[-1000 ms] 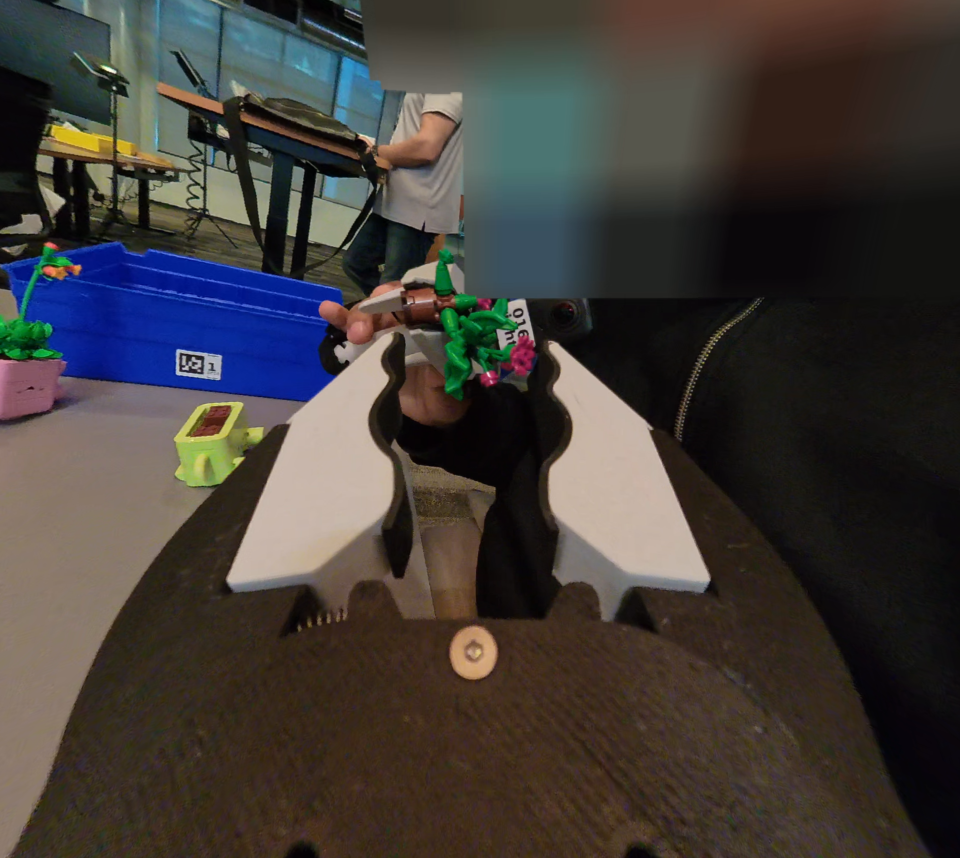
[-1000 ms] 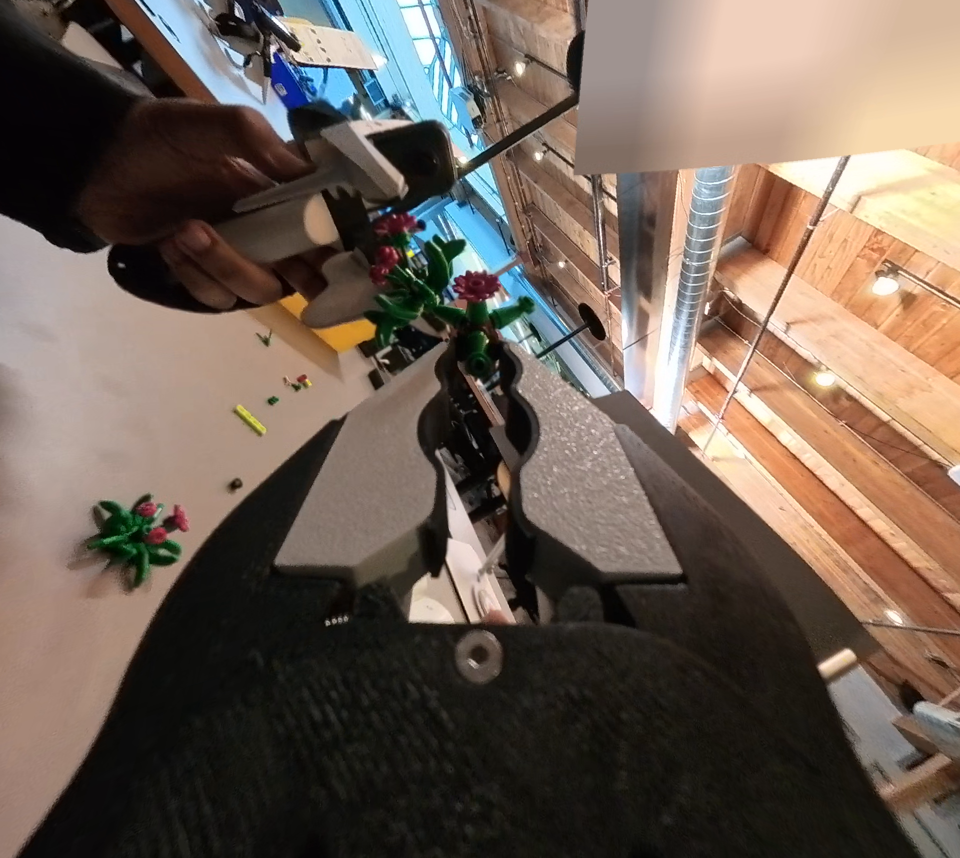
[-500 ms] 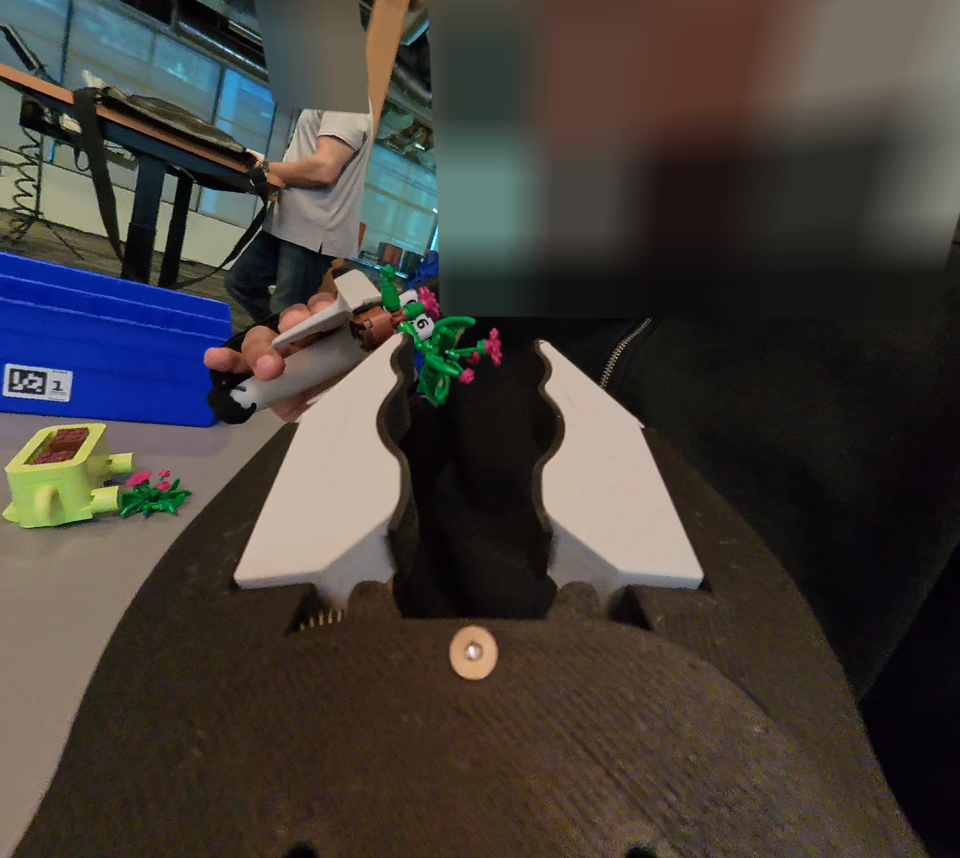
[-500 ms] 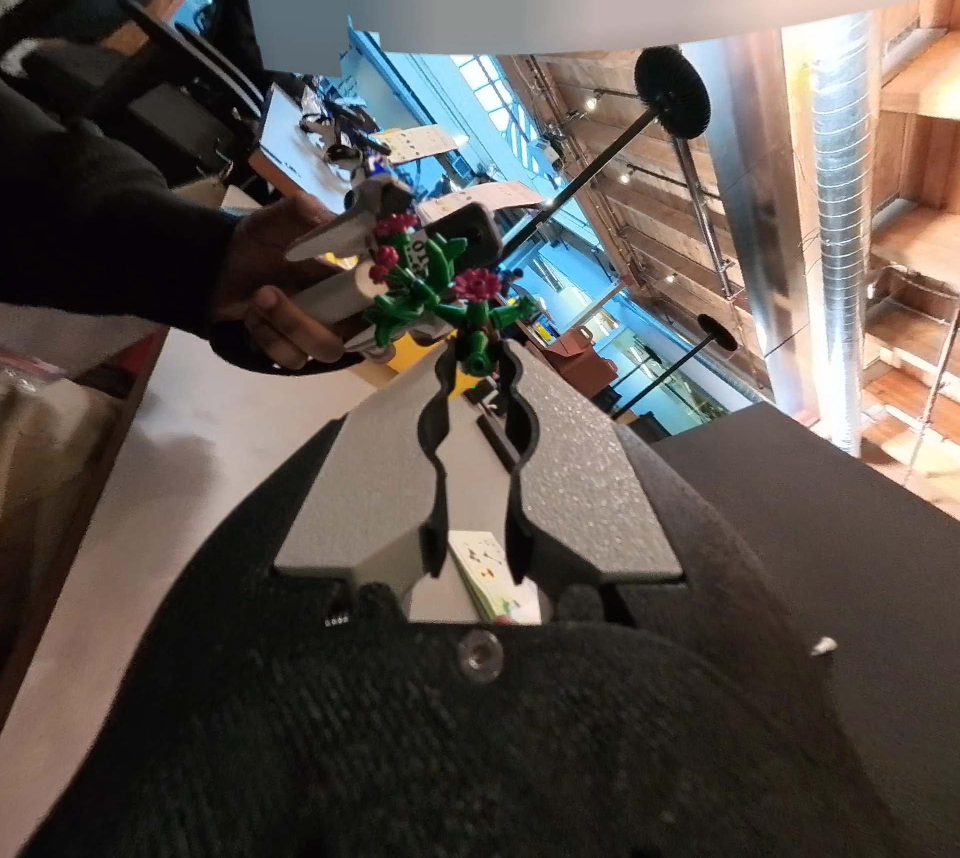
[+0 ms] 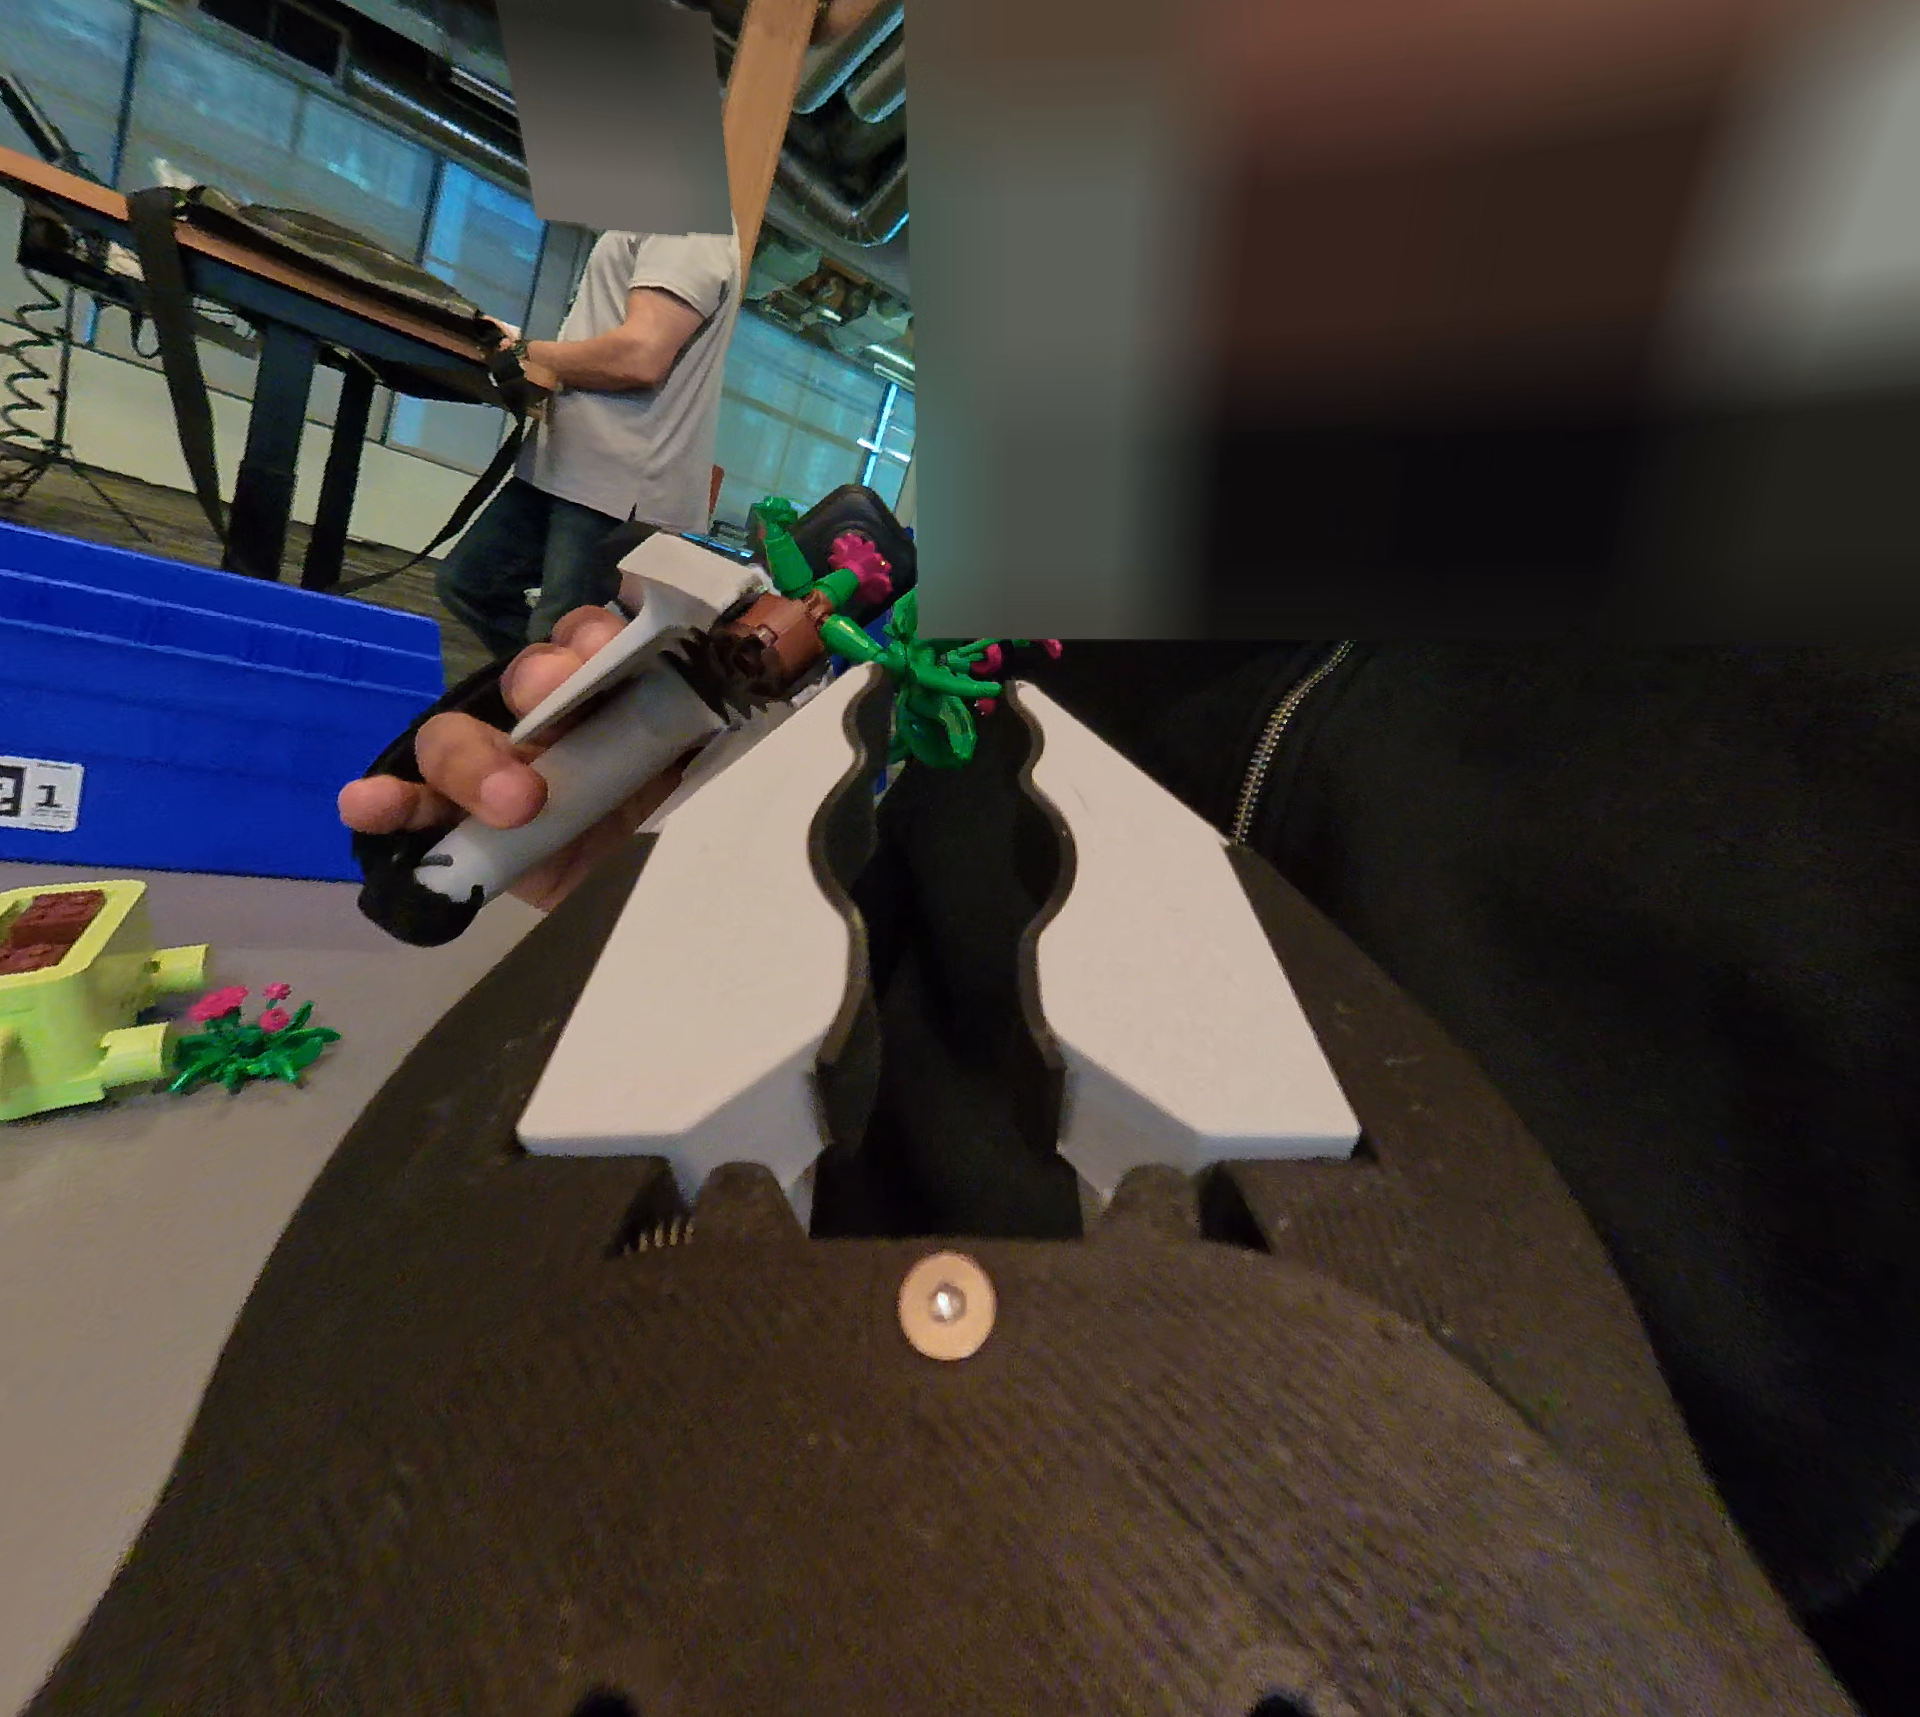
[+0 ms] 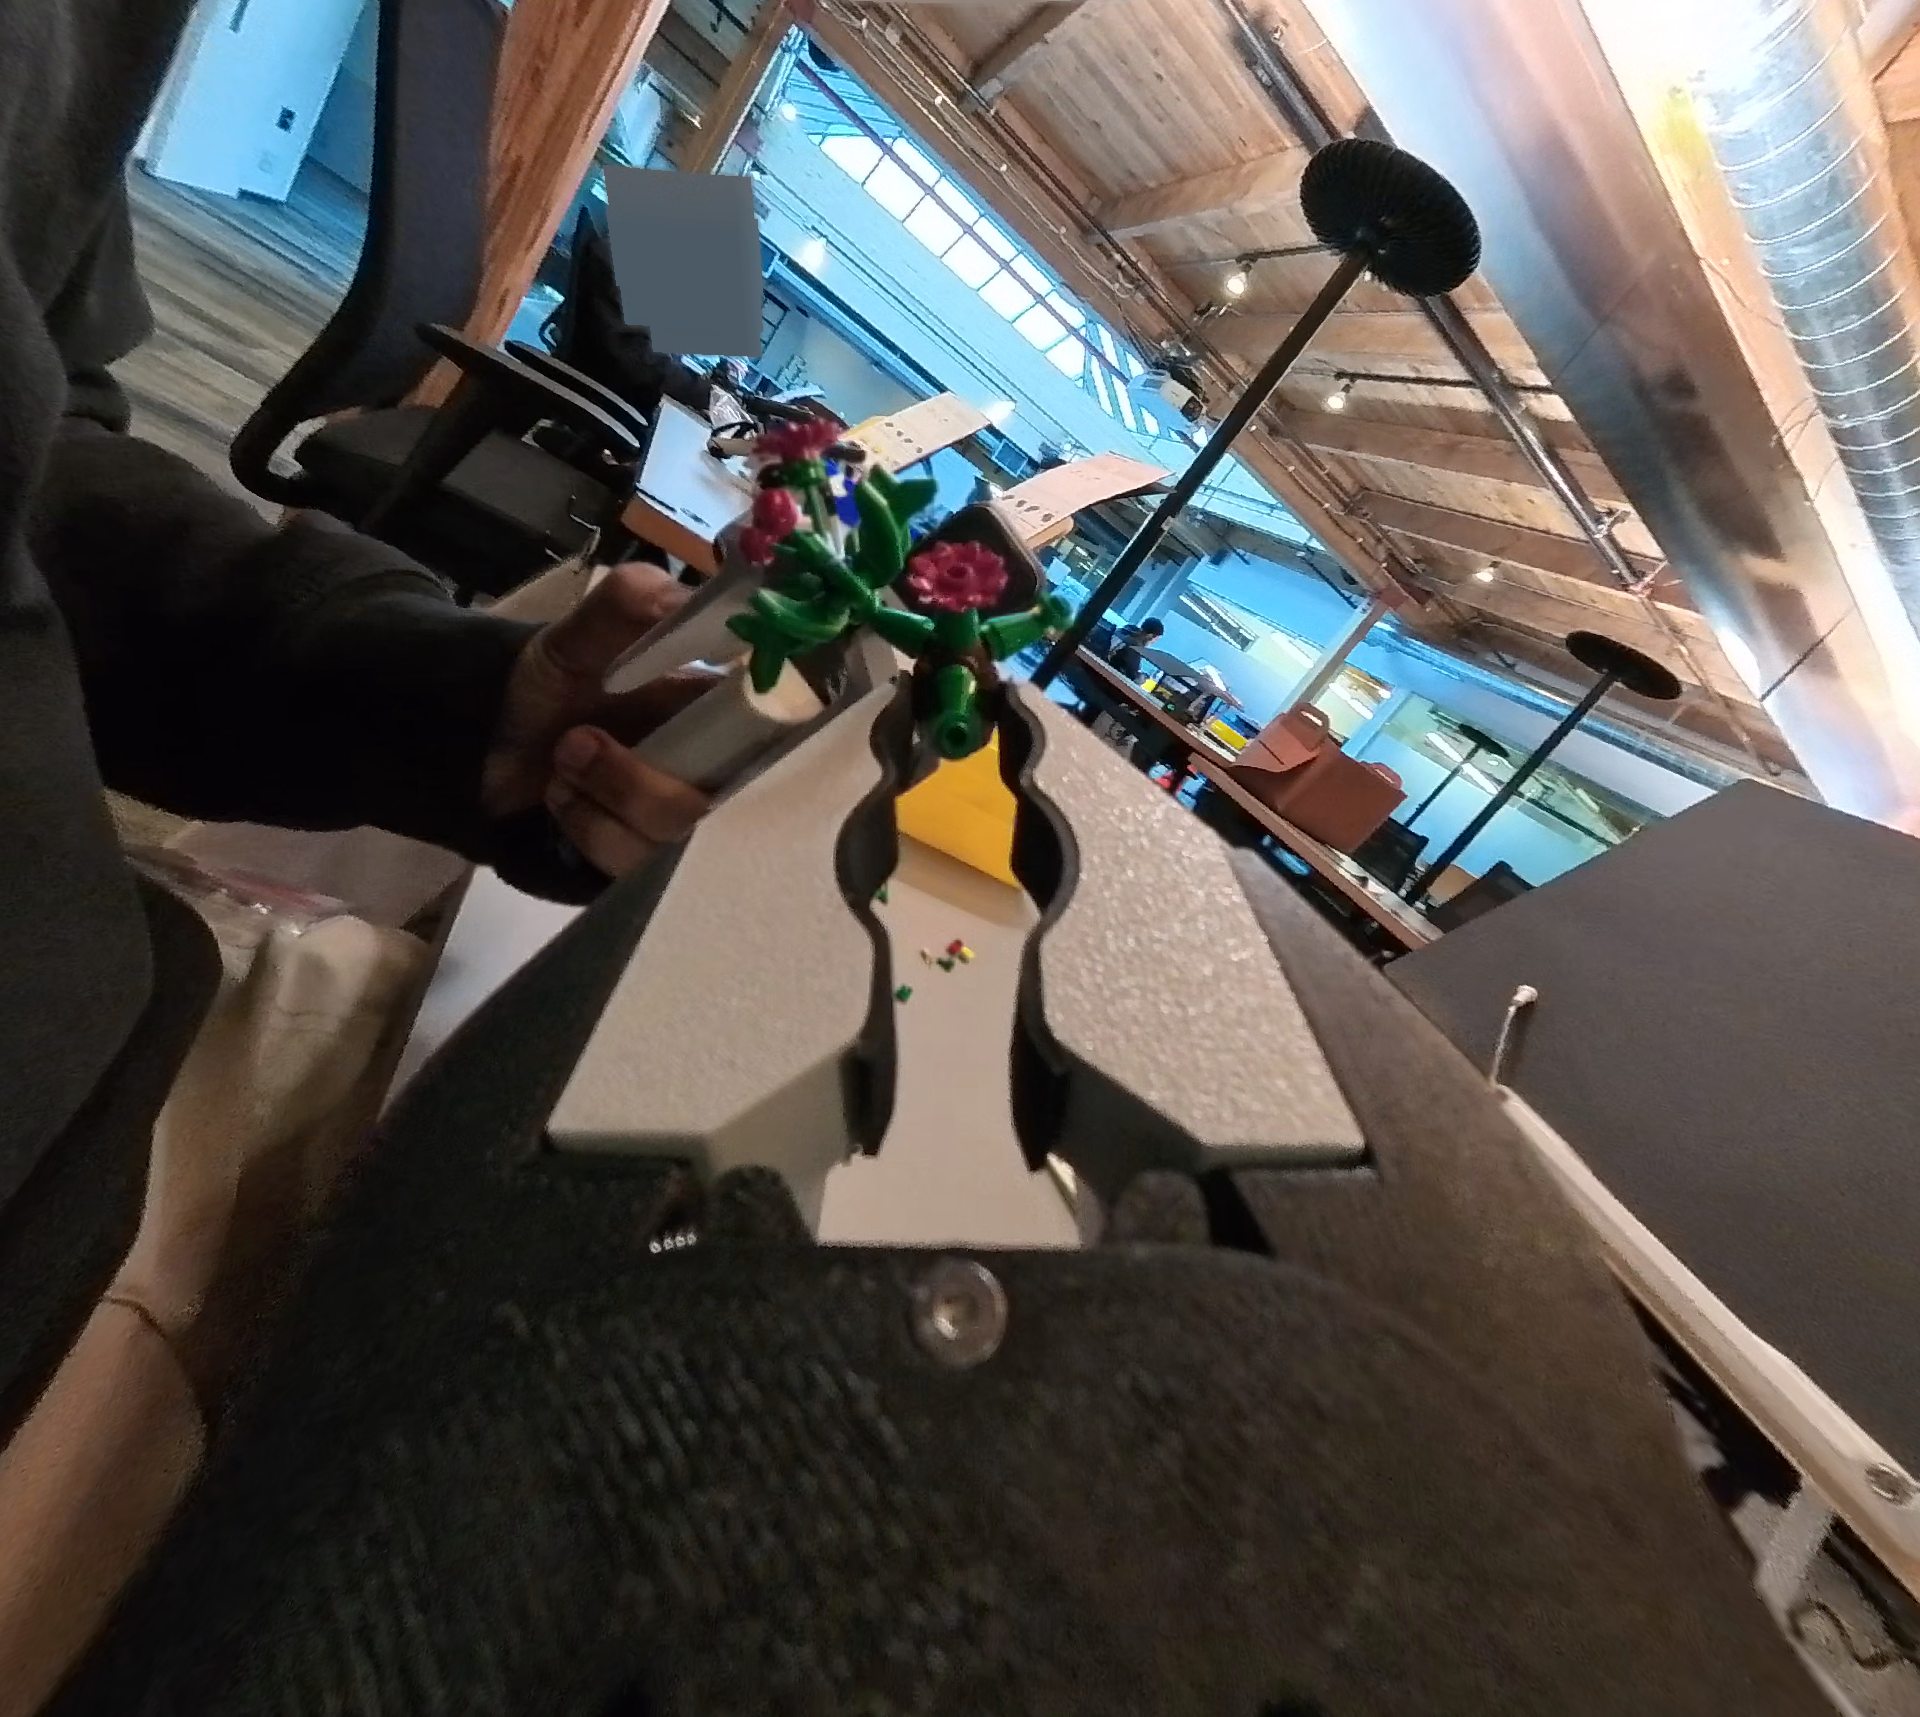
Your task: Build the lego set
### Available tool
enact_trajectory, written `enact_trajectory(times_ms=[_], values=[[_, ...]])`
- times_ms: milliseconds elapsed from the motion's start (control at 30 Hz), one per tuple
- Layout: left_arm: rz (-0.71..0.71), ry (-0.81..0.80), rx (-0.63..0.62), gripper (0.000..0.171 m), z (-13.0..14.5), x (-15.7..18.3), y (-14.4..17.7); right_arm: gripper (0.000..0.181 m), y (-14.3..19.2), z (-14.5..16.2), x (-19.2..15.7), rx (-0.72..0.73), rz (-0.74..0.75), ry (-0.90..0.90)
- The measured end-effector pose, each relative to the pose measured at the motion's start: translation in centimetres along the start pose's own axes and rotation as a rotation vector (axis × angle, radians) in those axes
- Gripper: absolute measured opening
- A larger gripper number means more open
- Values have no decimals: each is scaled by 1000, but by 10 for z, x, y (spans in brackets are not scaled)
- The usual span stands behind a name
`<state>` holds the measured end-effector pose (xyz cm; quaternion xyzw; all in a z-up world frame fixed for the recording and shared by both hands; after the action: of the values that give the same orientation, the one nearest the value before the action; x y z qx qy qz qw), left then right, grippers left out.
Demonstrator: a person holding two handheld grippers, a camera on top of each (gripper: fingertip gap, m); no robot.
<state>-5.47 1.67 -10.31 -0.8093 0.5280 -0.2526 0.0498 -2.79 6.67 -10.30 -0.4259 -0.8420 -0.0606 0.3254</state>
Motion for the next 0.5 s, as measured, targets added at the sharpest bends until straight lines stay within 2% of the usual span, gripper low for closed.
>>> enact_trajectory(times_ms=[233, 500], values=[[-14, 50, 32, 18, -5, -3, 2, 14, 0, 5, 0, -52, -16, 29], [-93, -23, -79, 8, 1, -2, 2, 14, -1, 5, -5, -131, -46, 117]])
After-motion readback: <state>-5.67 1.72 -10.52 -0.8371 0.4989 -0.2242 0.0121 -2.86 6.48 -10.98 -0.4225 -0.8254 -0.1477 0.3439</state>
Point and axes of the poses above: each gripper's, where its closed fingertips meet, y back along the fingers, z out of its underside, x = y × z across the jaws, the point moved 3 cm from there along y, back along the fingers, and after that the axes turned 7 degrees about -z, right-handed, at the moved point
